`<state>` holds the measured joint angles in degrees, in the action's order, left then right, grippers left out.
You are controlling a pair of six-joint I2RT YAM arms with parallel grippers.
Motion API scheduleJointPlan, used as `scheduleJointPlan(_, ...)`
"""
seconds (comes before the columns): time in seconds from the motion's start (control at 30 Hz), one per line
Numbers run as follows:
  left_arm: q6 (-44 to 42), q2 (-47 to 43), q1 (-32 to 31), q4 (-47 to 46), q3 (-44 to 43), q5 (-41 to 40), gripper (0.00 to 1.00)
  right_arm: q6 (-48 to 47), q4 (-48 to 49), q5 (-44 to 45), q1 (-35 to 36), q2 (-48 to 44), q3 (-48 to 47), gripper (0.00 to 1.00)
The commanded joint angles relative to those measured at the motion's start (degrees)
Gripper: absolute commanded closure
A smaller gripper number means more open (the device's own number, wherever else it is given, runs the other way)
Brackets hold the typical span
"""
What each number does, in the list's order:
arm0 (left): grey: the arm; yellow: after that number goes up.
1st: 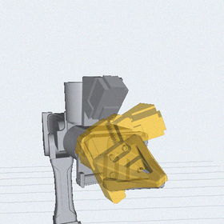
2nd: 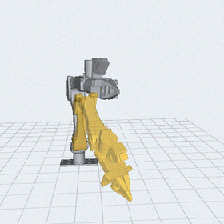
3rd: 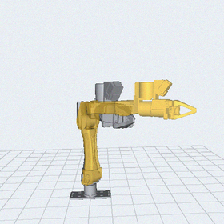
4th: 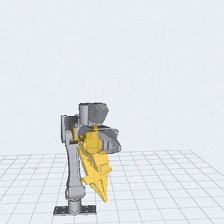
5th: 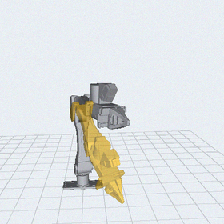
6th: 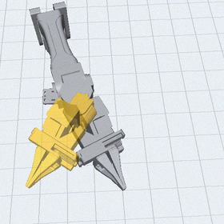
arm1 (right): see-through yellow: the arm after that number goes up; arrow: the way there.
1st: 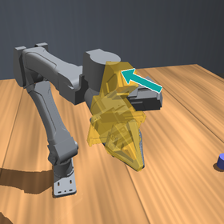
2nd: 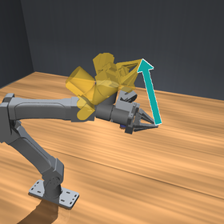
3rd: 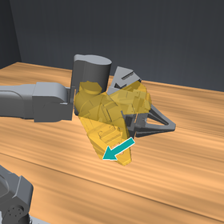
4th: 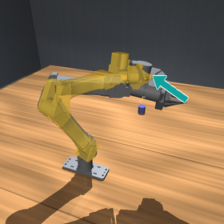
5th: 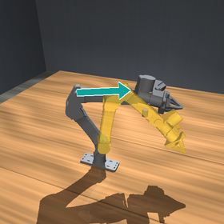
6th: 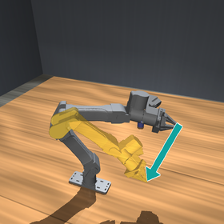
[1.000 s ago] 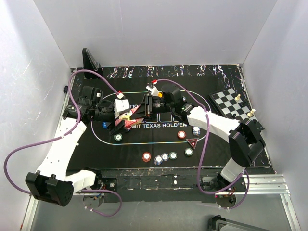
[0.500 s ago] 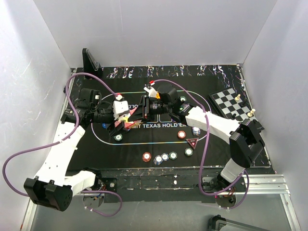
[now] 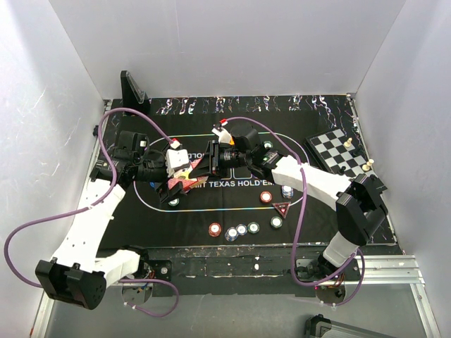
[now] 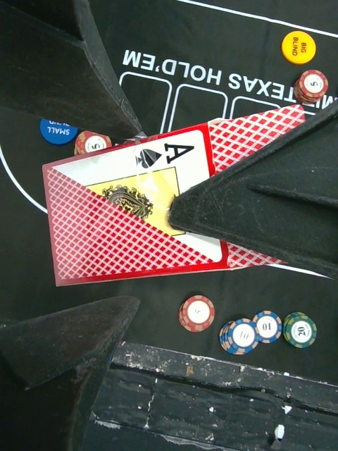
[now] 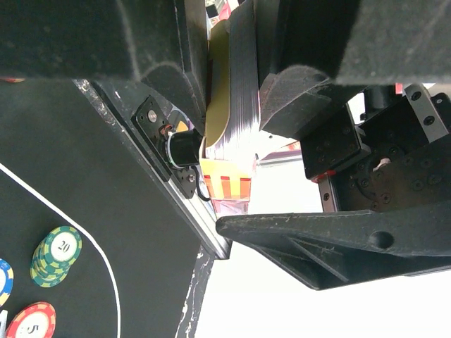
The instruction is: Distribute texas hold em gaming equipment
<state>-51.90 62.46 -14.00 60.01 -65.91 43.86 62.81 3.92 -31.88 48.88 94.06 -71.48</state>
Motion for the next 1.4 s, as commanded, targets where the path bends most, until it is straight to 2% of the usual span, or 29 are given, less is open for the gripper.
scheduleJointPlan(0.0, -0.4, 0.2, -0.1, -1.6, 1.0, -1.0, 0.05, 0.3, 3.5, -0.6, 0.2, -1.9, -2.7, 0.92)
scheduleJointPlan(0.23, 0.7, 0.9, -1.0, -3.5, 0.8, -1.4, 0.07, 0.8, 3.4, -0.2, 0.2, -1.7, -2.8, 0.93)
scheduleJointPlan(0.4, 0.6, 1.3, -2.9, -5.2, 0.0, -3.5, 0.14, 1.3, 3.1, 0.3, 0.2, -1.3, -3.1, 0.94)
scheduleJointPlan(0.67, -2.4, 0.4, -3.1, -3.3, 1.7, -5.1, 0.37, 1.0, 2.0, 1.4, 0.2, -1.8, -3.0, 0.94)
scheduleJointPlan(0.83, -1.1, 0.8, -3.0, -3.2, 1.2, -4.9, 0.59, 1.3, 2.1, 1.6, 0.2, -1.8, -2.6, 0.92)
scheduleJointPlan(0.9, 0.0, 1.2, -3.1, -3.6, 0.8, -4.8, 0.65, 1.3, 2.5, 1.6, 0.2, -1.9, -2.2, 0.85)
scheduleJointPlan(0.97, 1.2, 1.4, -3.0, -3.8, 0.3, -4.8, 0.69, 1.3, 2.8, 1.5, 0.2, -2.2, -1.6, 0.64)
scheduleJointPlan(1.03, 2.3, 1.5, -3.0, -3.6, 0.3, -4.3, 0.71, 0.6, 2.1, 1.6, -0.2, -2.9, -1.2, 0.54)
scheduleJointPlan(1.17, 2.9, 0.1, -3.0, -2.8, 1.3, -3.3, 0.76, -2.2, -0.8, 1.1, -1.9, -4.5, -0.5, 0.41)
scheduleJointPlan(1.3, 0.8, -0.8, -3.0, -0.5, 1.4, -3.6, 0.81, -3.9, -3.8, -1.1, -3.7, -3.8, -0.1, 0.35)
scheduleJointPlan(1.37, 0.1, -0.8, -3.0, 0.5, 1.2, -3.7, 0.85, -5.6, -8.9, -2.7, -3.8, -1.9, -2.2, 0.32)
